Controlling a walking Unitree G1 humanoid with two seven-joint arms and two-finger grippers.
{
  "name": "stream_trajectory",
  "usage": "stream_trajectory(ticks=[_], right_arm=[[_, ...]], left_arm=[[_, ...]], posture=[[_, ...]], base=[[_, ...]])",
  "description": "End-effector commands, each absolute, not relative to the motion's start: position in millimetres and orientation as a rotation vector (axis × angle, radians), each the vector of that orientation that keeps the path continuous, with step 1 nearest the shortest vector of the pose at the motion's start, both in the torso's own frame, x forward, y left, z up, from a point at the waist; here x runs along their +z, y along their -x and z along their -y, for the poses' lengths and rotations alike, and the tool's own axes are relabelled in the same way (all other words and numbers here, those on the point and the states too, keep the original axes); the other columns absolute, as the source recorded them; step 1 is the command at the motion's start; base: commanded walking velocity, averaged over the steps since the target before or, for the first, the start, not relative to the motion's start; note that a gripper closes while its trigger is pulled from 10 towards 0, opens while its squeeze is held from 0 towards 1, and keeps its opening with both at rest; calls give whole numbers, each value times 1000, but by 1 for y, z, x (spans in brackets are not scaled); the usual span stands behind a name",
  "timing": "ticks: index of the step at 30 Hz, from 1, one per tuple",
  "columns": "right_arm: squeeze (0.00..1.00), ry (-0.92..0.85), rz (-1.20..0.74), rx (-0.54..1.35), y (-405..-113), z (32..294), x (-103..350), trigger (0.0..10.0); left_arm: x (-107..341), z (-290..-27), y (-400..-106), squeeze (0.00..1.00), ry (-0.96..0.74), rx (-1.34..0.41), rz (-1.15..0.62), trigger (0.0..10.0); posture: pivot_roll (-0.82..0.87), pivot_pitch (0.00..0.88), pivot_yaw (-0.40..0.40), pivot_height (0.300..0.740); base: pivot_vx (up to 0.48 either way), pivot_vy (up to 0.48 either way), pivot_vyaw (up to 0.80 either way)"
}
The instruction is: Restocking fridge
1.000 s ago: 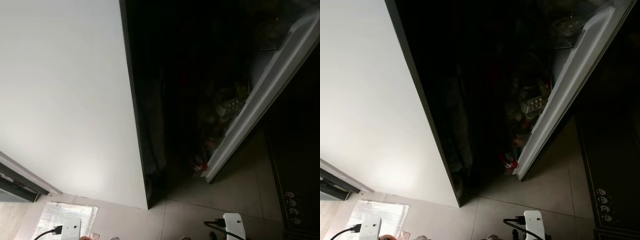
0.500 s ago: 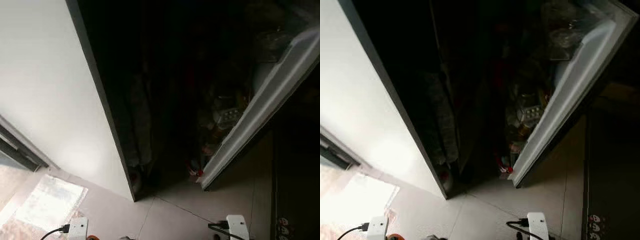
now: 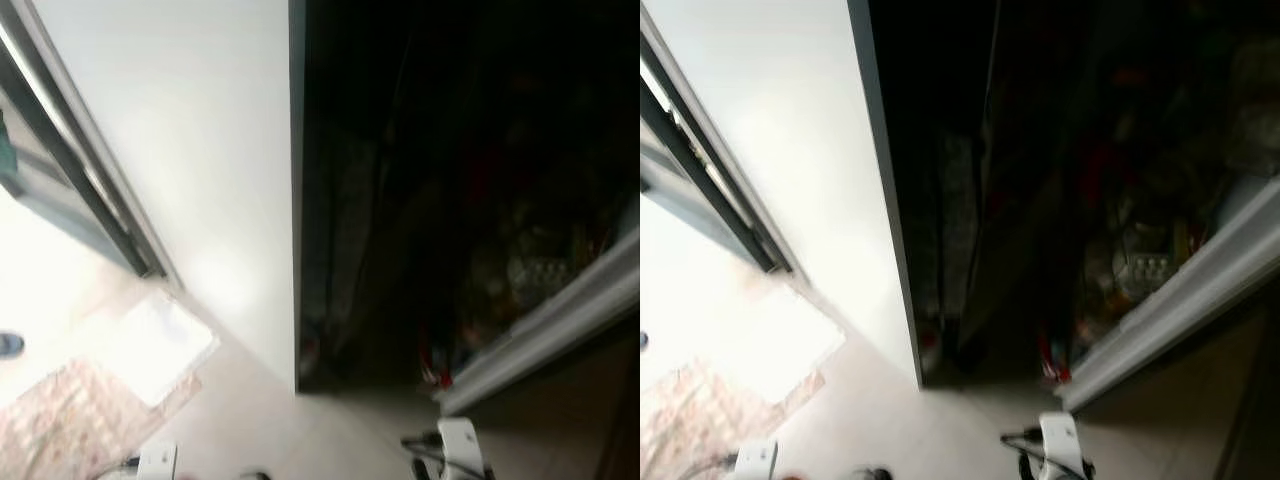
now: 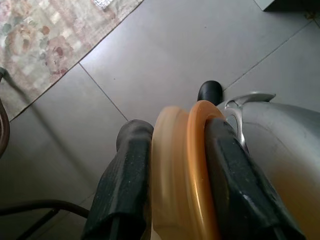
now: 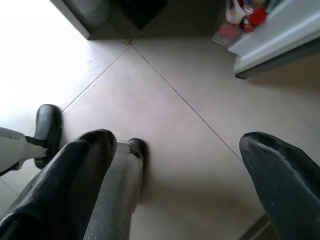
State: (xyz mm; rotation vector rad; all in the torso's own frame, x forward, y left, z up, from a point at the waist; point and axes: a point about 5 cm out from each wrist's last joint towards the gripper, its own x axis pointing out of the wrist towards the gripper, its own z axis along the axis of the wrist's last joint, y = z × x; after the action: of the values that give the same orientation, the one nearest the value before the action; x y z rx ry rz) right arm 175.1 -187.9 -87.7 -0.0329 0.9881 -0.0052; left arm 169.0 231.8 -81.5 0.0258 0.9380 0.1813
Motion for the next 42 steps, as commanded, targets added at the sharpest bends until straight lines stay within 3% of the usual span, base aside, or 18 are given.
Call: stream_trajectory(ticks=[1,14,42], right_arm=[[0,44,-1024,-28,-165,197,-91,10000],[0,31,-1032,-39,-161,197,-93,10000],[0,35,-1000,-31,-169,198,-89,10000]], left_arm=[[-87,-226,-161,0,-4,172,-969,10000],[-87,-226,-159,0,-19,165,-982,10000],[-84,-222,-169,0,-33,161,-946,10000]], posture=[[-46,143,-56,740],[-48,166,-55,740],[-49,177,-55,740]], base=[[0,0,800],[0,-43,800],[0,-250,0]])
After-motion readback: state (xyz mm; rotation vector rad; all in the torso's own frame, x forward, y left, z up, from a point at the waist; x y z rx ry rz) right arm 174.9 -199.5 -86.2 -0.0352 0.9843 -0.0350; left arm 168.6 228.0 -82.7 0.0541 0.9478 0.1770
